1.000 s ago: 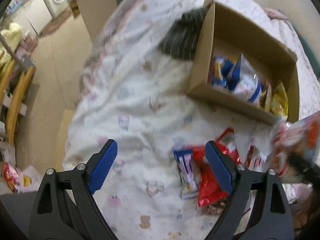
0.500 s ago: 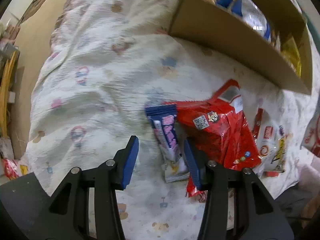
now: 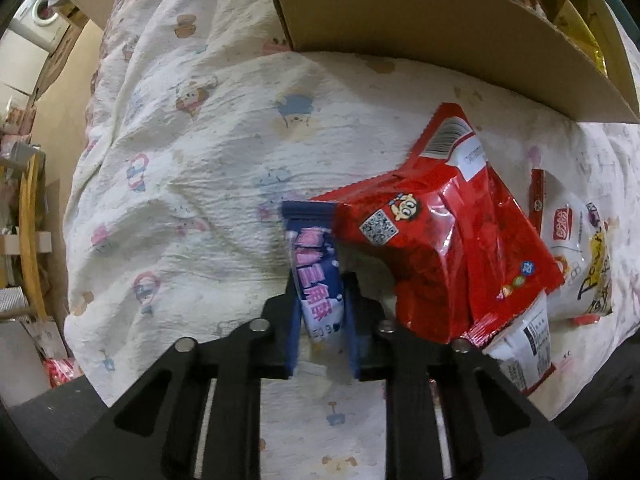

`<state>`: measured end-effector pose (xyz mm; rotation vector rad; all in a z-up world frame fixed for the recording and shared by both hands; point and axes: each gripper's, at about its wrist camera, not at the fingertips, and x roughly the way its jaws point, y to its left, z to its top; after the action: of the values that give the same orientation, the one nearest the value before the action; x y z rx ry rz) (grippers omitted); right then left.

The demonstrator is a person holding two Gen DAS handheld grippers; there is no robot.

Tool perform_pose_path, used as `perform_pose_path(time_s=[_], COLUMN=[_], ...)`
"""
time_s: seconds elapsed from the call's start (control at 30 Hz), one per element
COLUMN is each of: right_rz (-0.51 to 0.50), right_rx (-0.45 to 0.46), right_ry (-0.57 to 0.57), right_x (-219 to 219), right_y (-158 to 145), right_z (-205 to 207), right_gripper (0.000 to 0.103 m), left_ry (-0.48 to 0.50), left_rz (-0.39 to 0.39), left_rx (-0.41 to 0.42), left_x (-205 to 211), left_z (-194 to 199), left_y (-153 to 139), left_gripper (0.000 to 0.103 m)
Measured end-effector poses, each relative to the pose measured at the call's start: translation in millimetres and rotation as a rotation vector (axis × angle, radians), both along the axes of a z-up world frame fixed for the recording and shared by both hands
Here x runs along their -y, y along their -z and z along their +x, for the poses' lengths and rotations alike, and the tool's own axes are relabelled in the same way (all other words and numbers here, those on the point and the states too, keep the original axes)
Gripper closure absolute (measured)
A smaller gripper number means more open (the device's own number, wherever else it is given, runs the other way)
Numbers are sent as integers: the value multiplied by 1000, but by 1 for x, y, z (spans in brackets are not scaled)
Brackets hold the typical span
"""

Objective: Organize snacks
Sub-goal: 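Grasp the white chip bag with the right tool while the left tool grasps the purple candy bar, then carry the white chip bag and purple candy bar over the box with both tools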

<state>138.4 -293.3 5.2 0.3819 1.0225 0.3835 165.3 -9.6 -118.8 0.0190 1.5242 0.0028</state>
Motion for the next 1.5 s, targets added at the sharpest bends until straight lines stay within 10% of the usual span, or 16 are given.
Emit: perform_pose_path(time_s=[0.5, 0.77, 1.5], right_rz=[-28, -23, 62], right_rx=[-15, 1, 88], right_ry=[51, 31, 103], right_x=[8, -4, 10], right_y=[8, 3, -32], right_z=[6, 9, 52], right_gripper=[68, 68, 68], left_ry=[-145, -84, 2], left_rz=[37, 19, -78], left_rx=[125, 303, 477], left_x=[-40, -32, -19], left_z=[10, 5, 44], left_y=[-40, -88, -165], left_gripper=[89, 89, 89])
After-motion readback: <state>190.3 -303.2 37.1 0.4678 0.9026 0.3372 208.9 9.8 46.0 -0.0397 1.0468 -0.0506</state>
